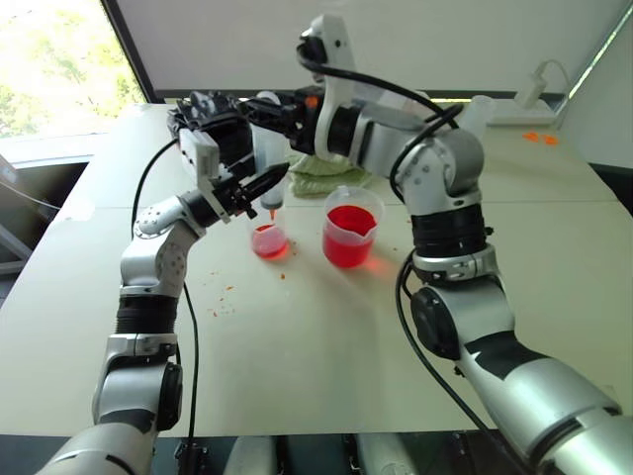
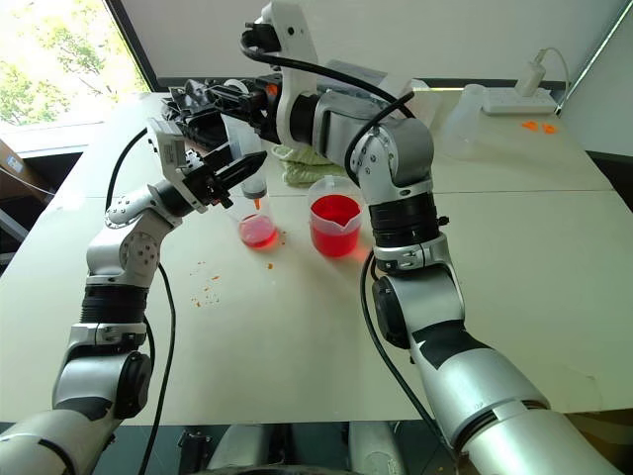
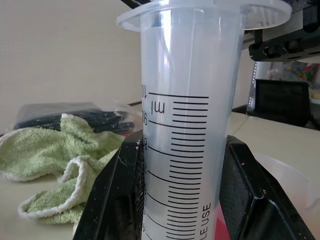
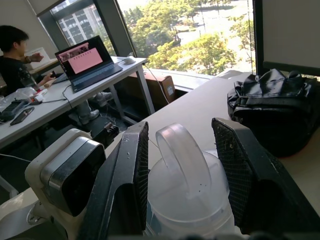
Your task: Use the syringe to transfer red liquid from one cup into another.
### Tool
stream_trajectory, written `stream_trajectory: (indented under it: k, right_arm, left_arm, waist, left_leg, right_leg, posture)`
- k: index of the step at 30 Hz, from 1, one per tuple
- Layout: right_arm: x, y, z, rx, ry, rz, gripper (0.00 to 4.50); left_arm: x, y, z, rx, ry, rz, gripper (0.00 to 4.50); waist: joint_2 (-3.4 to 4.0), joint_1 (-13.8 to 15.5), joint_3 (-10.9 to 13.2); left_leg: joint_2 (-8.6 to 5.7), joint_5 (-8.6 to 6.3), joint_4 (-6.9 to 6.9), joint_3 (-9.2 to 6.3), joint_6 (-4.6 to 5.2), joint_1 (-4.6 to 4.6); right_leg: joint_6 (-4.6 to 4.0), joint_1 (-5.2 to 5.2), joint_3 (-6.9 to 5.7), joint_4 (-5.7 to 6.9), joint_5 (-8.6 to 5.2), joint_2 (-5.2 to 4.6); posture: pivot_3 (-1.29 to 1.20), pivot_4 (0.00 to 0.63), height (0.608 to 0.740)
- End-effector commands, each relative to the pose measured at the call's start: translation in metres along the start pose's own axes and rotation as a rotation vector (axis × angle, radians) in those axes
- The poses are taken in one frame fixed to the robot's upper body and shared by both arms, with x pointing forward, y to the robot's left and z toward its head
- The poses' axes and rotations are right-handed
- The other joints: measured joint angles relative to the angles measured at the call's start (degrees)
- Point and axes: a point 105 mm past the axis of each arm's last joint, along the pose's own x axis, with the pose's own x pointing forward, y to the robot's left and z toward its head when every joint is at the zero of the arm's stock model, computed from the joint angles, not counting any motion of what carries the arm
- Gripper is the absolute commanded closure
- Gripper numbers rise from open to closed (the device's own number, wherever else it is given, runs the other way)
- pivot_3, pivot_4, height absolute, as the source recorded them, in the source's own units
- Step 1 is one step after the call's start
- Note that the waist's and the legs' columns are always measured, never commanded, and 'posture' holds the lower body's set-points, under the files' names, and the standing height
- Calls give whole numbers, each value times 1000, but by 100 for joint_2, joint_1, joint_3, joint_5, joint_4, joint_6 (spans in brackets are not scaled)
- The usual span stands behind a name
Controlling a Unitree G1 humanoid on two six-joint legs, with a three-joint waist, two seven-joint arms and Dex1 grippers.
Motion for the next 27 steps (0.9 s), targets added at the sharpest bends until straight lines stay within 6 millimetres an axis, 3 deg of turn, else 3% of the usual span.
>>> stream_trajectory:
  k: [1,9,15,16,27]
  right_arm:
    - [9,16,-32,35,121,84,3061]
    - [4,18,-16,32,73,106,3061]
    - [1,18,-7,29,49,114,175]
    - [1,18,-6,29,46,113,20]
    - [-12,1,13,19,0,47,20]
  left_arm:
    - [-5,16,47,87,-134,80,3082]
    - [-10,12,39,87,-108,77,3082]
    - [-14,13,41,89,-112,95,3082]
    - [-14,13,42,90,-112,97,3082]
    - [-19,12,43,80,-116,123,3082]
  waist:
    - [0,2,0]
    - [0,0,0]
    - [0,-2,0]
    - [0,-2,0]
    - [0,6,0]
  left_leg:
    - [0,0,0,0,0,0]
    - [0,0,0,0,0,0]
    - [0,0,-1,0,0,1]
    - [1,0,-1,0,0,1]
    - [-3,0,2,-4,0,0]
  right_leg:
    - [0,0,0,0,0,0]
    - [0,0,0,0,0,0]
    - [0,0,0,0,0,0]
    - [0,0,0,0,0,0]
    - [0,3,-1,0,0,-2]
  posture:
    - [0,150,711]
    - [0,150,711]
    - [0,150,711]
    - [0,150,711]
    - [0,150,711]
